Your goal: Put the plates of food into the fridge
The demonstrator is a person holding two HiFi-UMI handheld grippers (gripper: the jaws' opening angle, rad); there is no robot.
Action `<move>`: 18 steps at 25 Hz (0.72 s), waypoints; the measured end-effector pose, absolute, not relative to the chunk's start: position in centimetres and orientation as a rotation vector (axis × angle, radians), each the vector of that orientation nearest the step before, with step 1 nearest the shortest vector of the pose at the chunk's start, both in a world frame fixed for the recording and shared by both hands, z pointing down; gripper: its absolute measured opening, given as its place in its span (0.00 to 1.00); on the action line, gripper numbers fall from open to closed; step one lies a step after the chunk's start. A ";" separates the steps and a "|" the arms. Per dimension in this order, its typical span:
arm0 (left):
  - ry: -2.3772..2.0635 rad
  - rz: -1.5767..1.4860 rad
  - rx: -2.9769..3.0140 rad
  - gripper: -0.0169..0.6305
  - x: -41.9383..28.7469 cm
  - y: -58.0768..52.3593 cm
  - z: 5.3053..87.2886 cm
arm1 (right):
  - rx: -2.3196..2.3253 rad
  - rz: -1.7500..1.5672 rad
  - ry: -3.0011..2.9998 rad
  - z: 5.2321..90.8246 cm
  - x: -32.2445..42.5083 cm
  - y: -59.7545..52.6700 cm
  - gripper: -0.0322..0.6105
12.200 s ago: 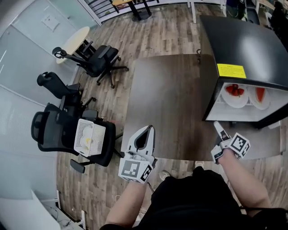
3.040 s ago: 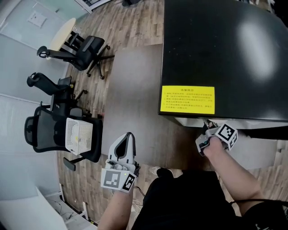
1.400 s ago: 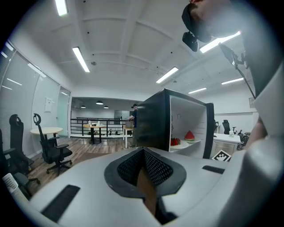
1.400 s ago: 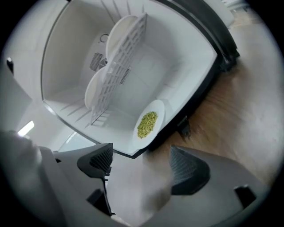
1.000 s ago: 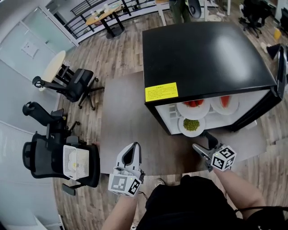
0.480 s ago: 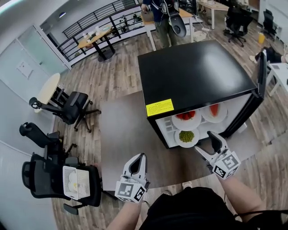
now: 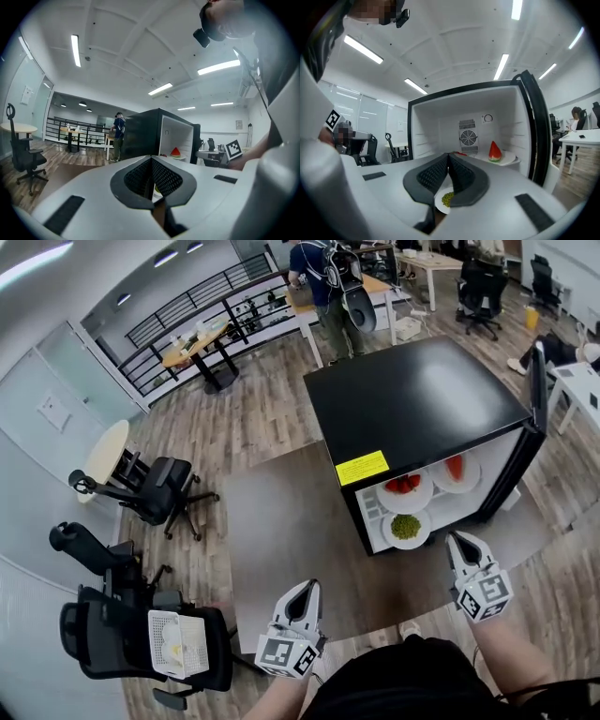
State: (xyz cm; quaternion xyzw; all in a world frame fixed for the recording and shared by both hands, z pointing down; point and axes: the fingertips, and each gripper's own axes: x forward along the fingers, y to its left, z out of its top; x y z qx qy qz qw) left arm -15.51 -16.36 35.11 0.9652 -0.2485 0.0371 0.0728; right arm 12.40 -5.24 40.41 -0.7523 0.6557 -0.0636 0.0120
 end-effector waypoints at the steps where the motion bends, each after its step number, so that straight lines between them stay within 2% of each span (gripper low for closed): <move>1: -0.754 0.122 2.895 0.03 -16.3 -16.6 35.1 | -2.350 -0.200 2.039 40.5 12.2 -5.1 0.06; 8: -0.824 0.154 2.890 0.03 -20.4 -19.3 35.8 | -2.402 -0.251 1.986 41.1 11.2 -4.4 0.06; 18: -0.831 0.139 2.896 0.03 -21.4 -19.2 36.0 | -2.420 -0.210 2.021 40.6 10.0 -3.9 0.06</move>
